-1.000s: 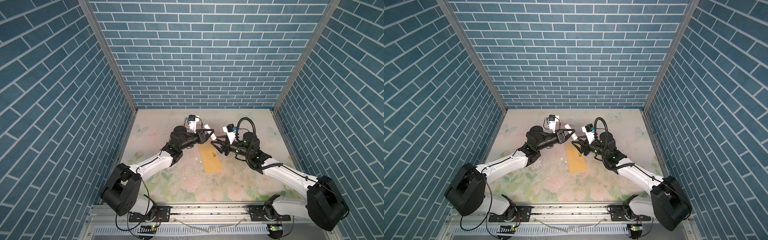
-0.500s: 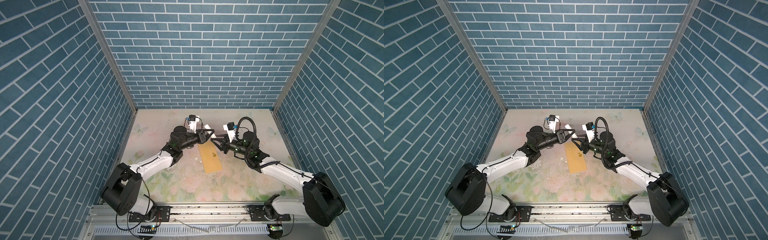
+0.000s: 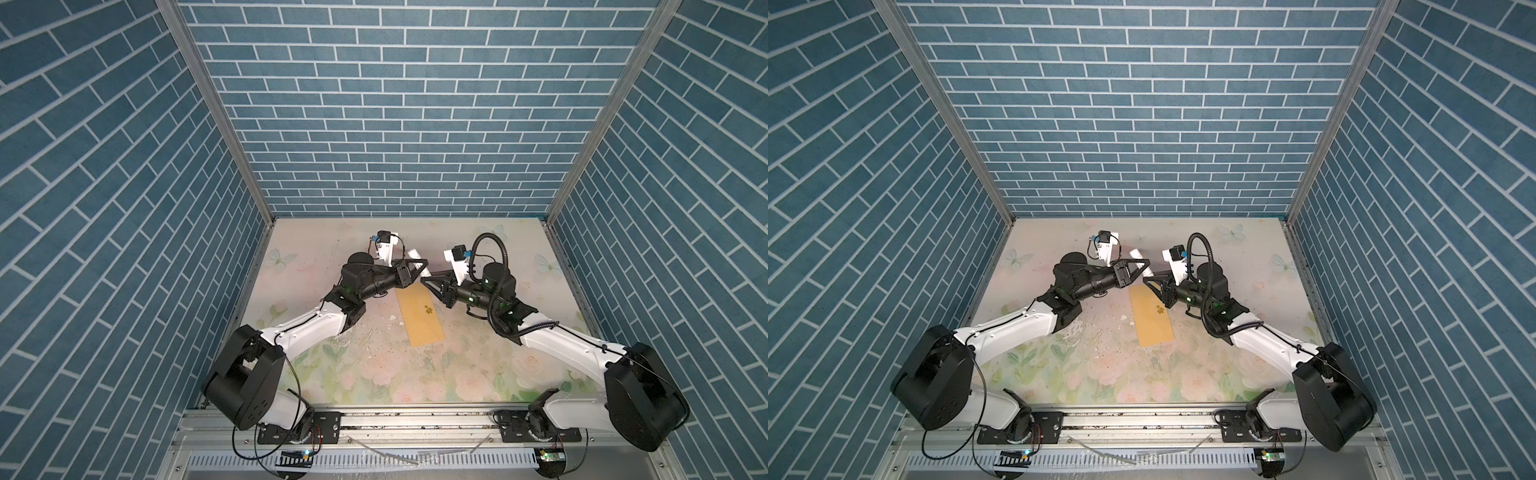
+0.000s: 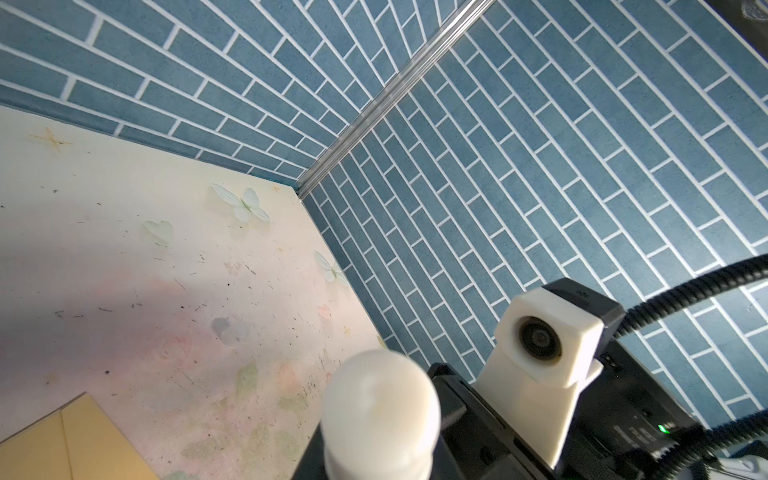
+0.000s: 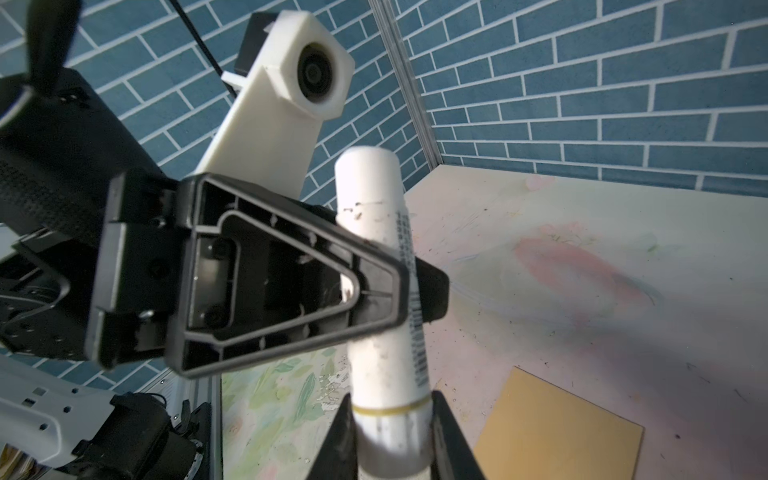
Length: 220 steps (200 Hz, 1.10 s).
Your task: Place the letter into the envelope and seal it
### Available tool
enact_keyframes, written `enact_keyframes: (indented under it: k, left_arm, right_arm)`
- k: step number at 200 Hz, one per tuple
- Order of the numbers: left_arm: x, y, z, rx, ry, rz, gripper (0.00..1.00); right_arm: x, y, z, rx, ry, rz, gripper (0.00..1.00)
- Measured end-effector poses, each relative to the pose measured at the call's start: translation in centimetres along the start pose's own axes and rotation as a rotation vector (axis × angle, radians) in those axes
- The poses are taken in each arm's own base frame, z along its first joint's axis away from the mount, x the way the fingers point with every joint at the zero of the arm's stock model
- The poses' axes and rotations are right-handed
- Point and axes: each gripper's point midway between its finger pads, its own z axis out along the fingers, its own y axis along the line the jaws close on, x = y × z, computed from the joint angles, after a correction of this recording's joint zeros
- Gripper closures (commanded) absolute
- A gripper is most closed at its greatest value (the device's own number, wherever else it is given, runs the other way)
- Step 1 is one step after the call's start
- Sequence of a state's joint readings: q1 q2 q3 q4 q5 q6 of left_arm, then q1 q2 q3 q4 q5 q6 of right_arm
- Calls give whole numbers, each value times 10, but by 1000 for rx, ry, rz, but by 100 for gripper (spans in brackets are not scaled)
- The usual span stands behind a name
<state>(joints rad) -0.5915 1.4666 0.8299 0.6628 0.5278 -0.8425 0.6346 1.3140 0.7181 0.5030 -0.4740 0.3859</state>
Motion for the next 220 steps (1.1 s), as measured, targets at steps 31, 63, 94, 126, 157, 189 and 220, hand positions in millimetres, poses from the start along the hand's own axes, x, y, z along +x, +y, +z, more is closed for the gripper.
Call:
enact_keyframes:
  k: [31,63,94,126,157,189,220]
  left_arm:
    - [0,15,4,-48,-11,2,100]
    - [-10,28,4,-111,-59,23,100]
    - [-10,41,3,-168,-69,23,100]
    - [-8,40,6,-160,-62,25,100]
    - [-7,28,9,-115,-46,32,100]
    - [-1,9,12,-41,-10,41,100]
    - [5,4,12,-13,28,35,100]
  right_arm:
    - [6,-9,11,233,64,-109,100]
    - [4,-22,28,589,124,-384,100]
    - [9,-32,35,812,164,-591,100]
    - [7,-34,31,842,169,-619,89]
    - [0,-31,21,665,148,-515,53]
    - [-5,-36,1,395,91,-277,30]
    - [1,-31,-5,182,92,-130,34]
